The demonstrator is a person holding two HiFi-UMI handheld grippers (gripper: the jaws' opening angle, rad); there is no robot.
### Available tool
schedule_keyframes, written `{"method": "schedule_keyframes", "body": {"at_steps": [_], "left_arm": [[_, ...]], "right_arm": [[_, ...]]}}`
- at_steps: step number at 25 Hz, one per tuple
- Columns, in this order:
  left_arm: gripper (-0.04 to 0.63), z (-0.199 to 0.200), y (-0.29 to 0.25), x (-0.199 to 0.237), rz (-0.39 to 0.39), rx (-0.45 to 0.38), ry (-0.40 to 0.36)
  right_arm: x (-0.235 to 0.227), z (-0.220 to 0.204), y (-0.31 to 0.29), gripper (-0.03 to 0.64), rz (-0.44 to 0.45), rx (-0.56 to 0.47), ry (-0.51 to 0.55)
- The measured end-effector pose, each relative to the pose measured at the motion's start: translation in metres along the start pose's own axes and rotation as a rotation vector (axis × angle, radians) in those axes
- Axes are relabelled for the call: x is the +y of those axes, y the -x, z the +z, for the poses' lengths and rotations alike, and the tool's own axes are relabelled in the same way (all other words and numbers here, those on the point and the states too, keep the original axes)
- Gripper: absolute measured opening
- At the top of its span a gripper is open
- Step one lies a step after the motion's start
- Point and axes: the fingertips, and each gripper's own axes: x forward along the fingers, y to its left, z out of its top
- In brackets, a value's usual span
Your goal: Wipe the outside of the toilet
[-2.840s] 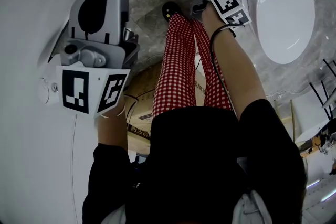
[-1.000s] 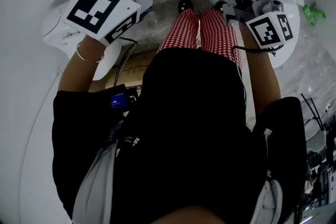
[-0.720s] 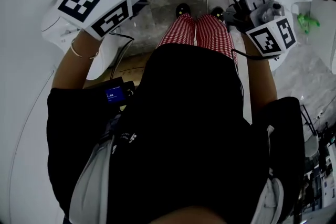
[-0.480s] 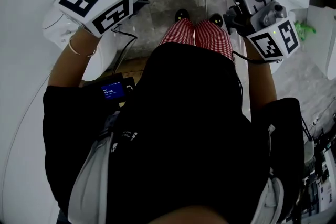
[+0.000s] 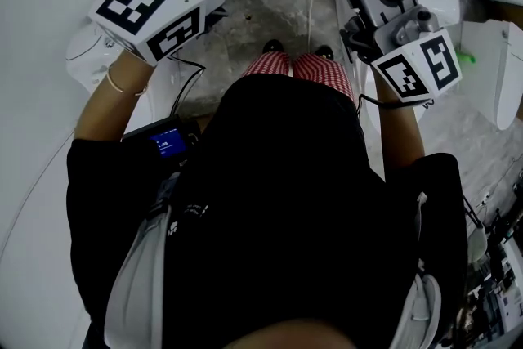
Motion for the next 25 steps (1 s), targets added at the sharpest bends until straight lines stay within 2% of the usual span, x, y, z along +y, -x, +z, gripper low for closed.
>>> {"method": "schedule_keyframes", "body": {"at_steps": [7,14,25], "left_arm": [[0.006,0.022,0.02,-0.012,0.006,-0.021,-0.027],[0.006,0.023,0.023,-0.014,0.025,-0.025,-0.036],[0.006,0.033,0.036,-0.008,0.076,-0.041,-0.007]], "right_arm": [[0.037,0.029,-0.006,0.074,0.076,-0.004,0.028],[0.039,0.033,-0.006,0.074,0.062,-0.015,0.019],[0.041,0.036,-0.008,0.074,0.066,0.0,0.011]]}}
